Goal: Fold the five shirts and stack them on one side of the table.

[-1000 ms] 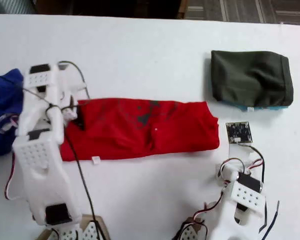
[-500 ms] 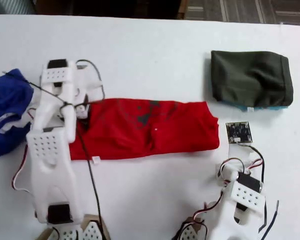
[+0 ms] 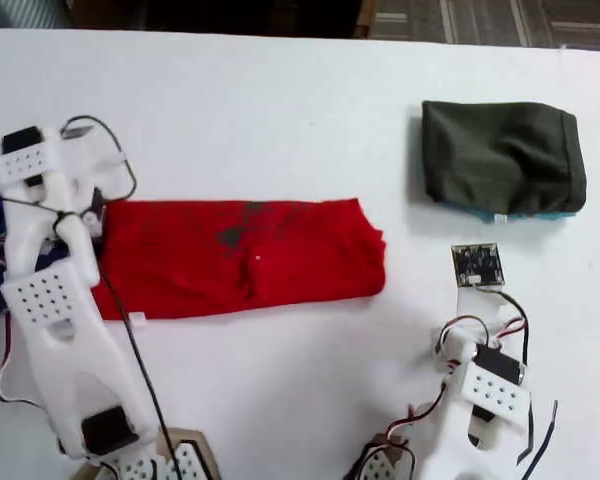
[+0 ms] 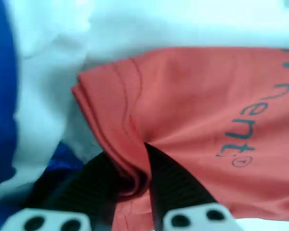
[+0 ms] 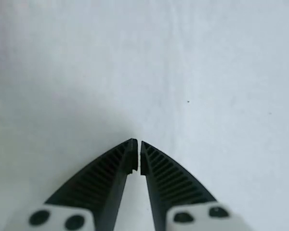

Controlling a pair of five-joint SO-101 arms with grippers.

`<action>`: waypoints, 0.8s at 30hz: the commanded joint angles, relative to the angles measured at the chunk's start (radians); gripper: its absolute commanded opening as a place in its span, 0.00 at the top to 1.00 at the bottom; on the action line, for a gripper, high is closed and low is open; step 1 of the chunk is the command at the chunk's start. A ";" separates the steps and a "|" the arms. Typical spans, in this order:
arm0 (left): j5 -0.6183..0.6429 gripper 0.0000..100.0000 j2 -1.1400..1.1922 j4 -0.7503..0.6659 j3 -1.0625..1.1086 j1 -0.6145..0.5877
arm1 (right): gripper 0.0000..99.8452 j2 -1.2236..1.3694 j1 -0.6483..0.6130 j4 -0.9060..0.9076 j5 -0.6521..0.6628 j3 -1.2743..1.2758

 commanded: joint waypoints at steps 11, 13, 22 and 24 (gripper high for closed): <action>0.058 0.97 -0.566 0.014 0.386 0.229 | 0.98 -0.027 0.015 -0.015 -0.002 -0.003; 0.069 0.97 -0.678 0.014 0.424 0.324 | 0.98 -0.027 0.015 -0.015 -0.002 -0.003; 0.170 0.97 -0.879 0.008 0.447 0.647 | 0.98 -0.027 0.015 -0.015 -0.002 -0.003; 0.204 0.97 -0.878 0.005 0.452 0.704 | 0.98 -0.027 0.015 -0.015 -0.002 -0.003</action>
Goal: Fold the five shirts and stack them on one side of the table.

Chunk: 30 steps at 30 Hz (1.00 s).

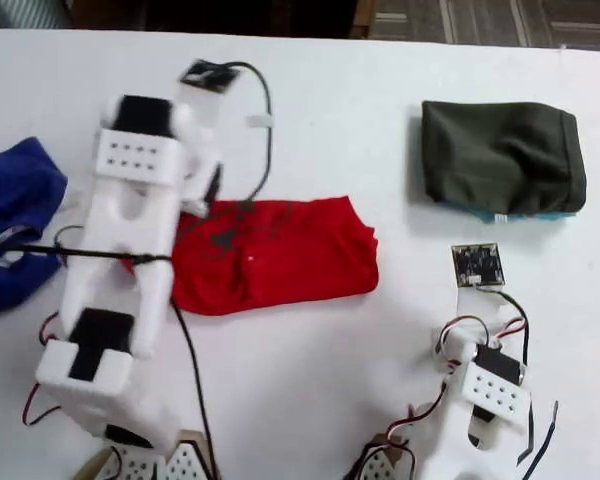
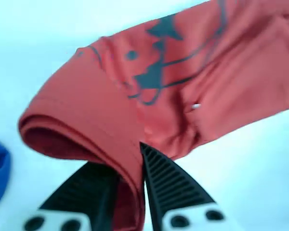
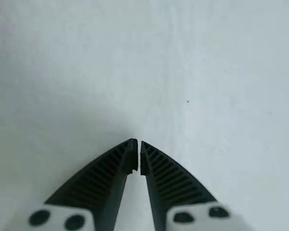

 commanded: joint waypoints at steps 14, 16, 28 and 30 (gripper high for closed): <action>0.126 0.97 -0.049 -0.259 0.001 0.371 | 0.98 -0.027 0.015 -0.015 -0.002 -0.003; 0.126 0.97 -0.017 -0.299 -0.007 0.394 | 0.98 -0.027 0.015 -0.015 -0.002 -0.003; 0.126 0.97 0.288 -0.404 -0.189 0.416 | 0.98 -0.027 0.015 -0.015 -0.002 -0.003; 0.126 0.97 0.333 -0.394 -0.245 0.416 | 0.98 -0.027 0.015 -0.015 -0.002 -0.003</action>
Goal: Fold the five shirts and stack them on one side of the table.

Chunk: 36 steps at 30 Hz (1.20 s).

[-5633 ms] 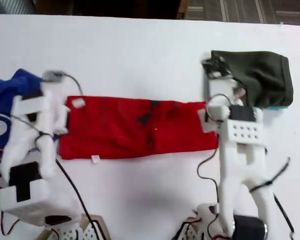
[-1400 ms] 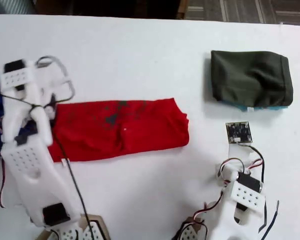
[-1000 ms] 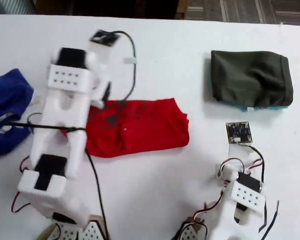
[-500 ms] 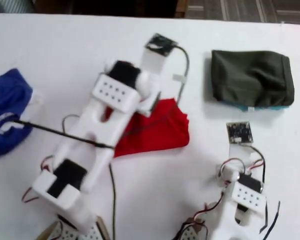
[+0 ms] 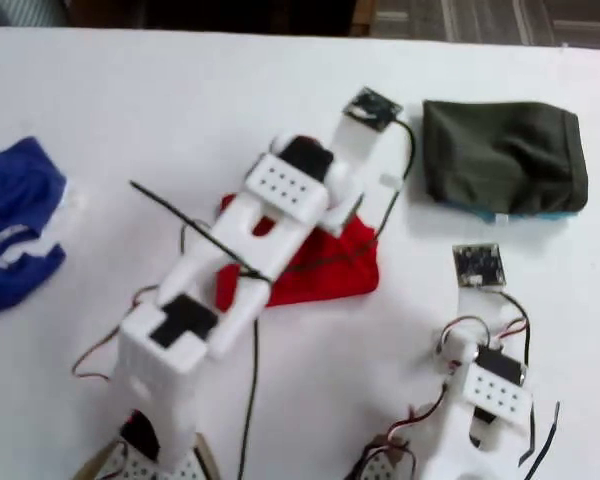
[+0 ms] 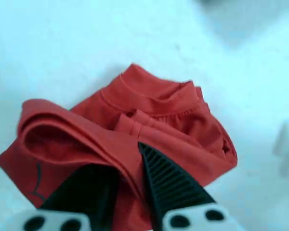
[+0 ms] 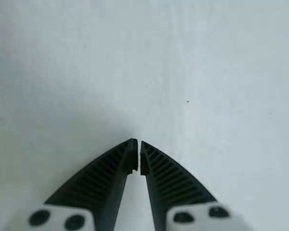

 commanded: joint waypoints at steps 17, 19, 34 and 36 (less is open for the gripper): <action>0.000 0.79 0.178 0.290 -0.522 0.008 | 0.98 -0.027 0.015 -0.015 -0.002 -0.003; -0.002 0.79 0.181 0.344 -0.588 -0.023 | 0.98 -0.027 0.015 -0.015 -0.002 -0.003; -0.005 0.97 0.178 0.399 -0.268 -0.101 | 0.98 -0.027 0.015 -0.015 -0.002 -0.003; -0.031 0.97 0.175 0.402 -0.265 -0.112 | 0.98 -0.027 0.015 -0.015 -0.002 -0.003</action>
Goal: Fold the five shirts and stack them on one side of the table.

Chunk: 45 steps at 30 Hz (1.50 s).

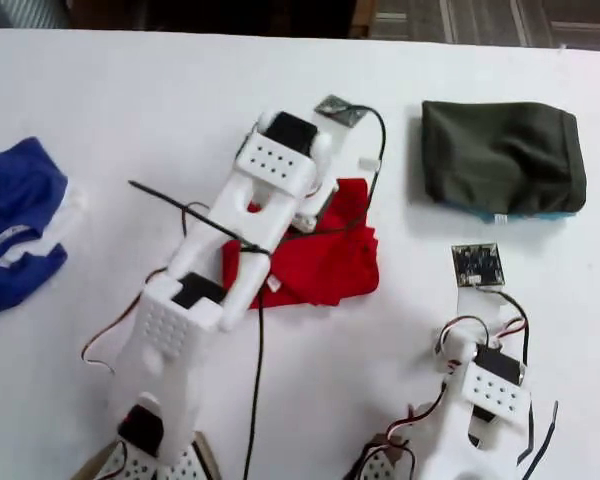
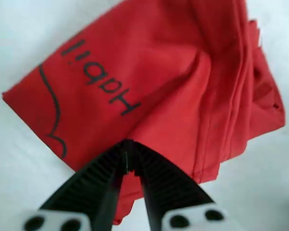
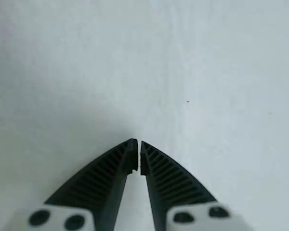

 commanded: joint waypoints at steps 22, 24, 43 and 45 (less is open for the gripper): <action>-0.193 0.97 -0.842 -0.261 0.854 -0.779 | 0.82 -0.016 -0.361 0.321 -0.190 -0.393; -0.193 0.97 -0.931 -0.379 1.026 -0.836 | 0.82 -0.016 -0.473 0.338 -0.210 -0.431; -0.192 0.97 -0.930 -0.951 1.669 -0.887 | 0.82 0.622 -0.938 0.521 -0.094 -0.916; -0.190 0.97 -0.888 -0.942 1.632 -0.887 | 0.82 0.688 -0.993 0.579 -0.094 -1.007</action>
